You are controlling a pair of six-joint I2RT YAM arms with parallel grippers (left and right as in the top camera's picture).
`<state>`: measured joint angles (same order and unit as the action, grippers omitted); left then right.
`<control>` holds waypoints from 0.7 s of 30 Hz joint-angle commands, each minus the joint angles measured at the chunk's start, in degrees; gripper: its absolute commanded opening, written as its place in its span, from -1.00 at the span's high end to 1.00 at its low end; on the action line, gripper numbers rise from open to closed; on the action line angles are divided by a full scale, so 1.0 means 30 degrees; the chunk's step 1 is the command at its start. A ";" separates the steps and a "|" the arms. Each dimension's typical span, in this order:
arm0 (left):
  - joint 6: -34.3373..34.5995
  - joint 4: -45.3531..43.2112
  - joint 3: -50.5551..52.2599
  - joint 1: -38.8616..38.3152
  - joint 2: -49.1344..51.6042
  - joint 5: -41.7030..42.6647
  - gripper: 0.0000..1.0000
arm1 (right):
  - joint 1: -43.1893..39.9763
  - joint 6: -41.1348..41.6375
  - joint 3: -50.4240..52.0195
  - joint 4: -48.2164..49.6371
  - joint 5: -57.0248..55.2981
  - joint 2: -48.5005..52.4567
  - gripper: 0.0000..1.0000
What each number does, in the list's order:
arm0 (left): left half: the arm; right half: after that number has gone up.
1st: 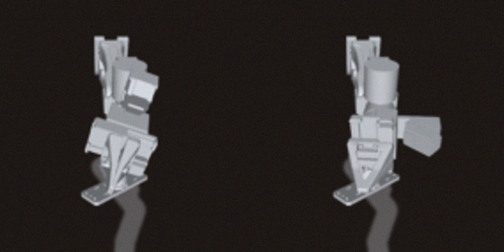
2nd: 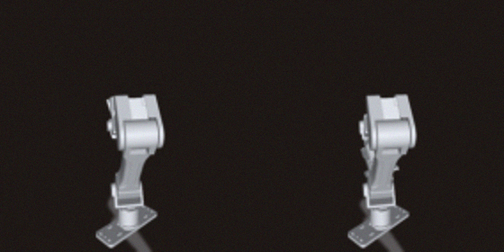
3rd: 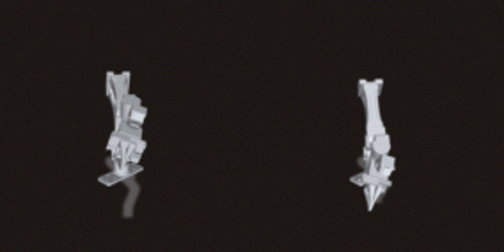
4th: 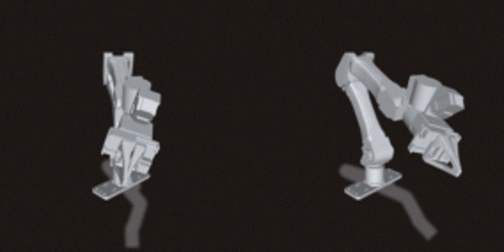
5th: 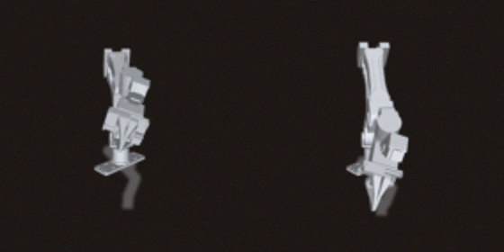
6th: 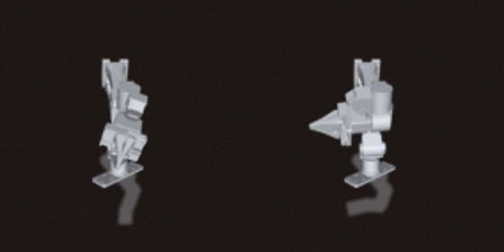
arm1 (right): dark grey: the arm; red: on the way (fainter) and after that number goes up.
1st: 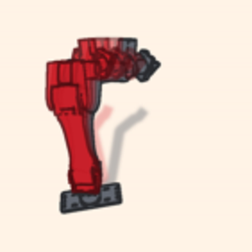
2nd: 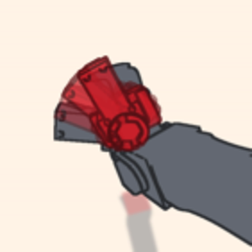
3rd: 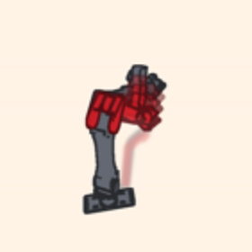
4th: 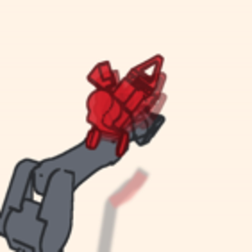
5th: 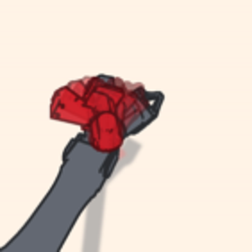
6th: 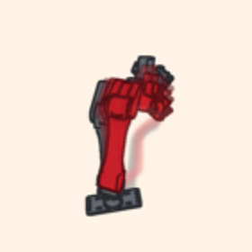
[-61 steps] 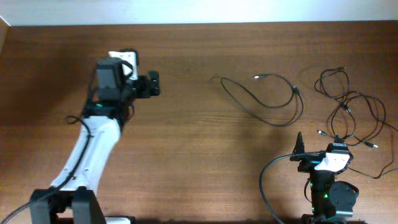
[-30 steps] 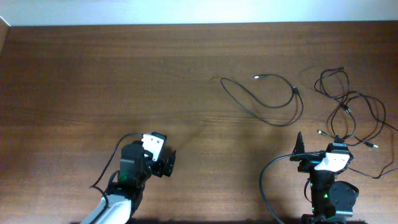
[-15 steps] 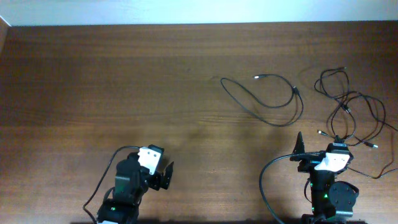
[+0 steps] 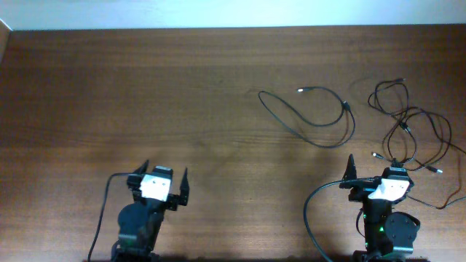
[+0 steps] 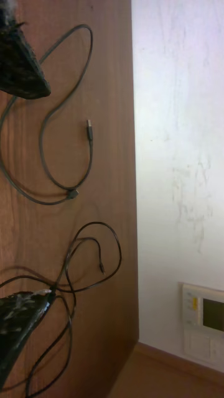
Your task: Untangle cables
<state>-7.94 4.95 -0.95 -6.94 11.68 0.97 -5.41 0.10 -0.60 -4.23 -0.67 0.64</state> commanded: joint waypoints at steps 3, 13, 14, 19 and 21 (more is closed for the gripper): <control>-0.0240 0.0029 0.0153 0.1246 -0.3359 -0.0481 -0.98 | 0.0175 0.0197 0.0095 -0.0117 -0.0379 -0.0131 -0.97; 0.0896 0.0000 0.0153 0.1246 -0.3803 -0.0663 -0.98 | 0.0175 0.0197 0.0095 -0.0117 -0.0379 -0.0131 -0.97; 0.1450 -0.0036 0.0153 0.1246 -0.3803 -0.0969 -0.98 | 0.0175 0.0197 0.0095 -0.0117 -0.0379 -0.0131 -0.97; 0.2426 -0.0109 0.0153 0.1246 -0.3803 -0.1566 -0.98 | 0.0175 0.0197 0.0095 -0.0117 -0.0379 -0.0131 -0.97; 0.2594 -0.0117 0.0153 0.1246 -0.3803 -0.1639 -0.98 | 0.0175 0.0197 0.0095 -0.0117 -0.0379 -0.0131 -0.97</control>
<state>-1.89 4.93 -0.95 -3.55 0.80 -2.44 -5.41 0.08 -0.60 -4.23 -0.69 0.62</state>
